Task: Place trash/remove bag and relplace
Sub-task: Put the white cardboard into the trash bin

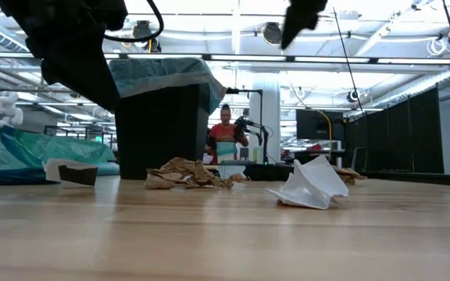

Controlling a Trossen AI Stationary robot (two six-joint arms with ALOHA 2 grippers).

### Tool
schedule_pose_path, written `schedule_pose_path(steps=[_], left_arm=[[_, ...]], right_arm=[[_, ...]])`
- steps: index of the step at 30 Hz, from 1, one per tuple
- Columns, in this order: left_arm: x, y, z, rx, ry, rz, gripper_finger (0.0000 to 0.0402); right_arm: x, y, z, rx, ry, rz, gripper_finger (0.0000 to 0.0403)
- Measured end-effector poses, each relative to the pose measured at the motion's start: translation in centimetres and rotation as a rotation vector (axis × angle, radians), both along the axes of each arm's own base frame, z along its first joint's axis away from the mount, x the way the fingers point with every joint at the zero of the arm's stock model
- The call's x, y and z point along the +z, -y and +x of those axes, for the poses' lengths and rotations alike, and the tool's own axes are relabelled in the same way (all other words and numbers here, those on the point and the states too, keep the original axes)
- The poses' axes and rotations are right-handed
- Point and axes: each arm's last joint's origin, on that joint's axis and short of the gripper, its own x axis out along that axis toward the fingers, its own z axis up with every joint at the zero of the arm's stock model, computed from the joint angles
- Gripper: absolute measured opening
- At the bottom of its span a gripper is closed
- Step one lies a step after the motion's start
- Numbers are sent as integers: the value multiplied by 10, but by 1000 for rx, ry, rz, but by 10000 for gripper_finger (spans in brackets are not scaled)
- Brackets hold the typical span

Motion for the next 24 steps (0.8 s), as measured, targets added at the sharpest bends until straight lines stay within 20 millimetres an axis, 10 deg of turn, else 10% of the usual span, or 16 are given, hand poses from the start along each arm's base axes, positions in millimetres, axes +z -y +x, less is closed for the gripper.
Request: schedule_pose_path(steps=[11,24], left_arm=[[0,1,0,-27,-3,15,129],[-3,2,-3,-103,-98,-71,129]], right_arm=[[-81,-59,-95,-192,273,139,141],[-178,-83,-108,-204,615,314,141]])
